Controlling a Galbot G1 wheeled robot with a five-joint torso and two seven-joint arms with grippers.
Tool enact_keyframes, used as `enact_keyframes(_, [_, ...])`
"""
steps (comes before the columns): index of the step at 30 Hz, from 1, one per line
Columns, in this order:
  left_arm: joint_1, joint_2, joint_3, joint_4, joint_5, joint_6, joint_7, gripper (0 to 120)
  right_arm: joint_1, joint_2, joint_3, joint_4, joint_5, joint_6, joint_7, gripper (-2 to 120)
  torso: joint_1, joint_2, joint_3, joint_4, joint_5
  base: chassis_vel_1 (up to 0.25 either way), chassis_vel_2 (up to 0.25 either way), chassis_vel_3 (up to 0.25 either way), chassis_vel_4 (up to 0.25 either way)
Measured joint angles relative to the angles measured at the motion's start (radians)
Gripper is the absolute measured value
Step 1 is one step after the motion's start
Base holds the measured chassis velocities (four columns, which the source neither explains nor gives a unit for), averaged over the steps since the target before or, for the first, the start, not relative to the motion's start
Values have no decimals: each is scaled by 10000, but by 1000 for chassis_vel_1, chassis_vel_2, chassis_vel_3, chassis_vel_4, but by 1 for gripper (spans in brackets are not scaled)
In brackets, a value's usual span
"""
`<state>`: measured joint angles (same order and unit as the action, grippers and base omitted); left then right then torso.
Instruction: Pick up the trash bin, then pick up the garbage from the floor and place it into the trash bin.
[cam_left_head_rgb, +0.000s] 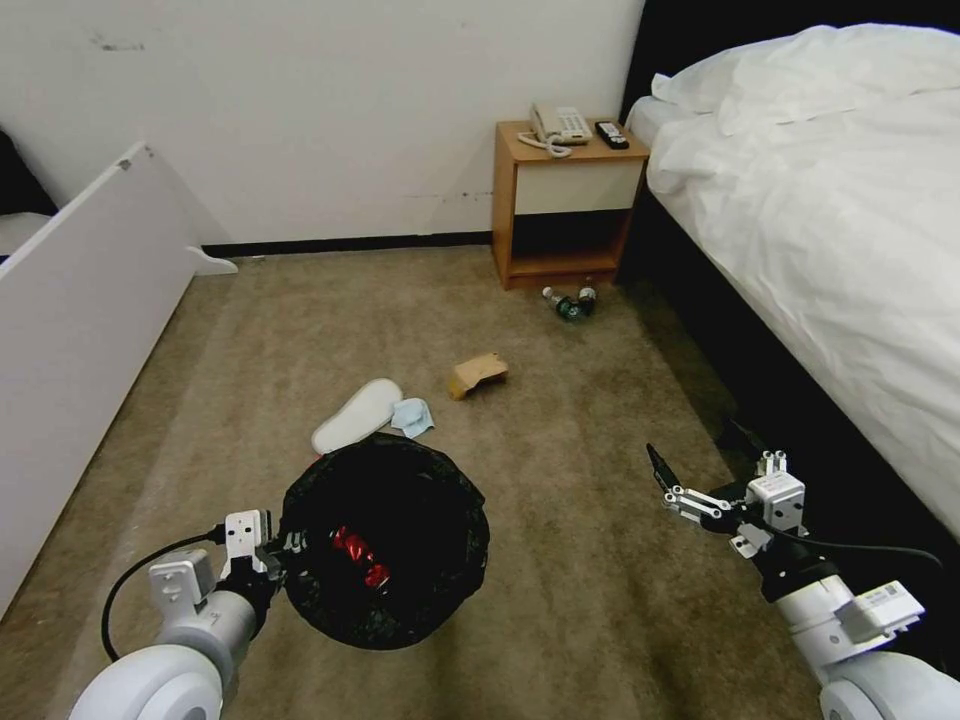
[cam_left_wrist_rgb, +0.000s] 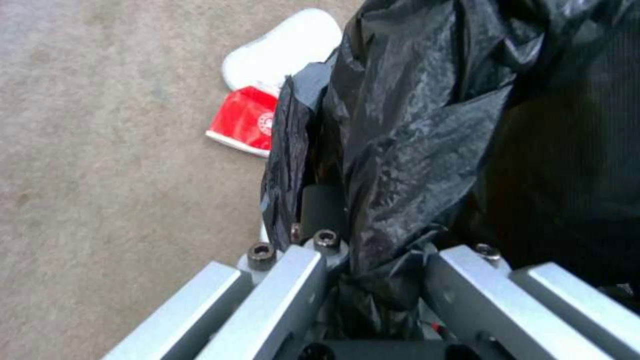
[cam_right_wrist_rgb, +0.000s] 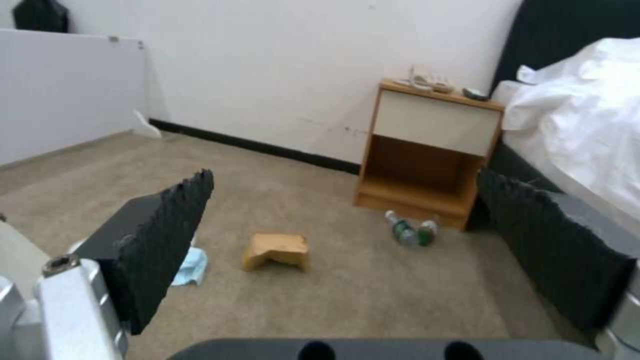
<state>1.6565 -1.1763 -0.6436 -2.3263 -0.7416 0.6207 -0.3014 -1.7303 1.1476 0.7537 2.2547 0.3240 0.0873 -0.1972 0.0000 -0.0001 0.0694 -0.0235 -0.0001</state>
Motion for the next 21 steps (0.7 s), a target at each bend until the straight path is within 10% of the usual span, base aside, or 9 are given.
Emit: enact_keyframes(21, [-35,-83,-46,60,77,-20,111,0,222,-52,-138,-233,133,54,-65,100,0,0,0,1,0,36,31,33,30])
